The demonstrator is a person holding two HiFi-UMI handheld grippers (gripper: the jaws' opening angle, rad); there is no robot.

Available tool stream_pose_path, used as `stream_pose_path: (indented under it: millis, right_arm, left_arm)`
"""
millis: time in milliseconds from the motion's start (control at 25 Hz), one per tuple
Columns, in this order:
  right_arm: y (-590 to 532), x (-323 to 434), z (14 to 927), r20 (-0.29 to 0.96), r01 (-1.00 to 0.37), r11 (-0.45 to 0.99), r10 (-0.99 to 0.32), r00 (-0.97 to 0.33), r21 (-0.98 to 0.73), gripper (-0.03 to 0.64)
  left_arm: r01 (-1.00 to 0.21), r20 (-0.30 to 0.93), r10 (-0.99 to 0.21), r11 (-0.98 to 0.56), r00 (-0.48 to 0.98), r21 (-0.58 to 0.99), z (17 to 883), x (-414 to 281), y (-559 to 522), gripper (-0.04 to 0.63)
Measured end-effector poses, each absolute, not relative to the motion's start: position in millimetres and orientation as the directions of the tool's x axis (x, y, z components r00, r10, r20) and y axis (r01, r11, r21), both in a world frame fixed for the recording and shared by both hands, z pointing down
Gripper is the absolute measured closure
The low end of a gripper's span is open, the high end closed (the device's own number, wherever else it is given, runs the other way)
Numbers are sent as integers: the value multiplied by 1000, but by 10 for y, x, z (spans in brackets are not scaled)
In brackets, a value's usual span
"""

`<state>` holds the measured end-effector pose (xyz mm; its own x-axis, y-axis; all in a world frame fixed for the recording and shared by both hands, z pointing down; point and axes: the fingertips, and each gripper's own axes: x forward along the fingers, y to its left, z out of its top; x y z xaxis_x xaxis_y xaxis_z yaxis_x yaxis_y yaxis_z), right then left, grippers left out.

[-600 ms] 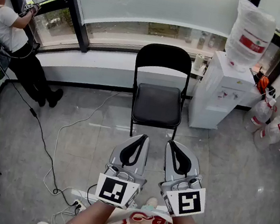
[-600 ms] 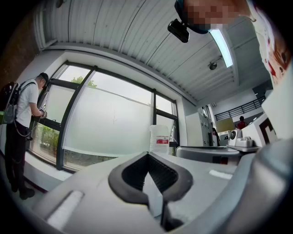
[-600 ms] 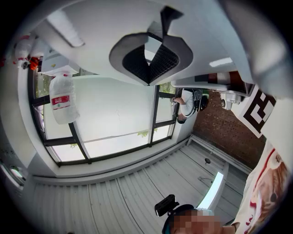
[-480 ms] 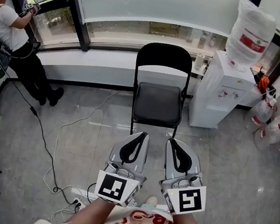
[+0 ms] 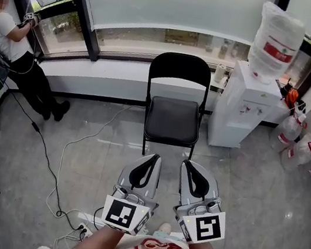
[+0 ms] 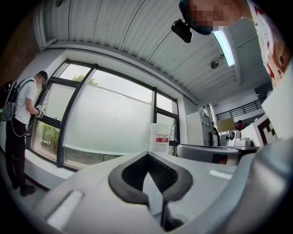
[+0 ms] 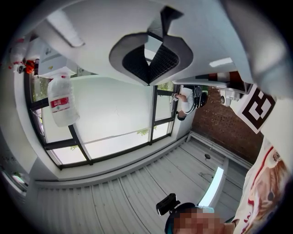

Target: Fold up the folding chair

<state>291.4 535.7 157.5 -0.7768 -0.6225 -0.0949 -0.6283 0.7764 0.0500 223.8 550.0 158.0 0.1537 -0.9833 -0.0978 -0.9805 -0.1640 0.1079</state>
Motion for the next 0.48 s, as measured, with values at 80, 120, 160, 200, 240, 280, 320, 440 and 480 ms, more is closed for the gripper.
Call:
stream_pose_path:
  millis: [80, 120, 160, 200, 240, 280, 320, 440, 480]
  right_arm:
    - [5374, 2973, 1536, -120, -618, 784, -609, -784, 55, 594]
    - [5377, 3000, 1531, -119, -615, 786, -606, -787, 67, 594]
    - [5375, 3023, 1534, -112, -612, 787, -603, -790, 78, 594]
    - [5371, 3045, 1540, -107, -606, 791, -598, -794, 83, 594]
    - [5364, 3072, 1552, -103, -601, 795, -593, -798, 83, 594]
    - [5359, 3106, 1570, -102, -598, 798, -590, -801, 79, 594]
    - [5358, 3142, 1584, -105, -594, 801, -586, -803, 75, 594]
    - [5358, 3255, 1617, -130, -578, 813, -567, -814, 72, 594]
    - [5352, 3289, 1655, -126, -572, 817, -562, -818, 71, 594]
  left_arm:
    - [-981, -74, -986, -155, 147, 114, 1623, 2287, 5504, 595]
    - [-982, -60, -988, -150, 144, 117, 1645, 2313, 5498, 595]
    - [-982, -59, -988, -146, 140, 118, 1657, 2338, 5489, 595]
    - [-983, -66, -989, -141, 134, 118, 1665, 2361, 5481, 595]
    - [-983, -72, -989, -136, 128, 121, 1680, 2383, 5478, 594]
    - [-983, -72, -990, -130, 122, 126, 1707, 2405, 5484, 594]
    - [-983, -65, -991, -123, 116, 134, 1747, 2428, 5498, 594]
    - [-985, -71, -994, -93, 83, 147, 1846, 2477, 5553, 595]
    - [-986, -64, -996, -78, 69, 148, 1876, 2482, 5573, 595]
